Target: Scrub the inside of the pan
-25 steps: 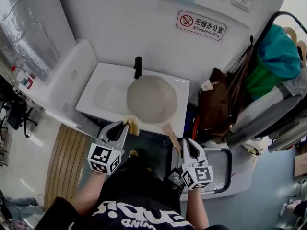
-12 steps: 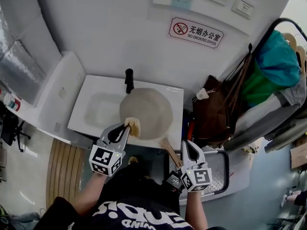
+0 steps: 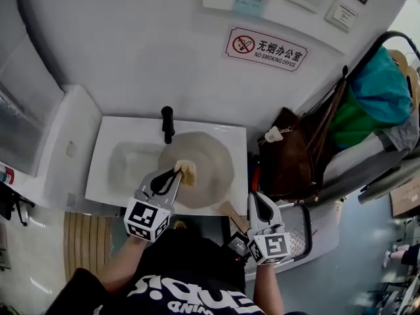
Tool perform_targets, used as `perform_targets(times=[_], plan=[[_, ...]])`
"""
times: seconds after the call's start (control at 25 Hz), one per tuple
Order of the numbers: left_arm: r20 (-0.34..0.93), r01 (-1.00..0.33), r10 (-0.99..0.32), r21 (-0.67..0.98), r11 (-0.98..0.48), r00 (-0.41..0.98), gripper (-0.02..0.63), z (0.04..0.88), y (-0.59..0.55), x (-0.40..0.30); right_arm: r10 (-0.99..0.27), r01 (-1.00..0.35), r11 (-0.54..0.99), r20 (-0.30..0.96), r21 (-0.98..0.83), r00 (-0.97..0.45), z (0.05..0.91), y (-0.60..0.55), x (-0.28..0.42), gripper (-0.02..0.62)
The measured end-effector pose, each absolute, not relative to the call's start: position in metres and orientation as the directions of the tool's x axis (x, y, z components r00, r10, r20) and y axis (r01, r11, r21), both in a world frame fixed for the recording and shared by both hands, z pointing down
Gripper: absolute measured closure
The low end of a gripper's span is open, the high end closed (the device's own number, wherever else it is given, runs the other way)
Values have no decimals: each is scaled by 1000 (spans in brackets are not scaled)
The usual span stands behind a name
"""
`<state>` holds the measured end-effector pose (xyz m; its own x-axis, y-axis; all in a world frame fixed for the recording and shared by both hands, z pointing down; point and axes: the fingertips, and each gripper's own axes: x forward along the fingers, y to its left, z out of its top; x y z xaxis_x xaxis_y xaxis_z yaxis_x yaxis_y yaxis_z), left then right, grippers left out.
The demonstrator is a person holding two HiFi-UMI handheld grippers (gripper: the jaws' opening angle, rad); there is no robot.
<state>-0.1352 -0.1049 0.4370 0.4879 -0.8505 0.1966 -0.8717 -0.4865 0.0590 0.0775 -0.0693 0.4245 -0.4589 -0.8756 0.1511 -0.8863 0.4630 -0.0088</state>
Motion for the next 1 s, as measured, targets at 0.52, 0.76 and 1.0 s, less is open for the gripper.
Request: perform_targets(times=[0.52, 0.76, 1.0], plan=[[226, -854, -825, 81, -515, 519, 588, 445, -134, -131, -876, -895, 447, 194, -14, -441, 428, -103, 76, 586], [241, -852, -820, 80, -517, 520, 588, 452, -145, -128, -834, -872, 486, 264, -60, -484, 450, -113, 69, 485], [252, -850, -814, 81, -521, 523, 588, 457, -154, -127, -782, -861, 495, 375, -112, -498, 494, -135, 66, 434]])
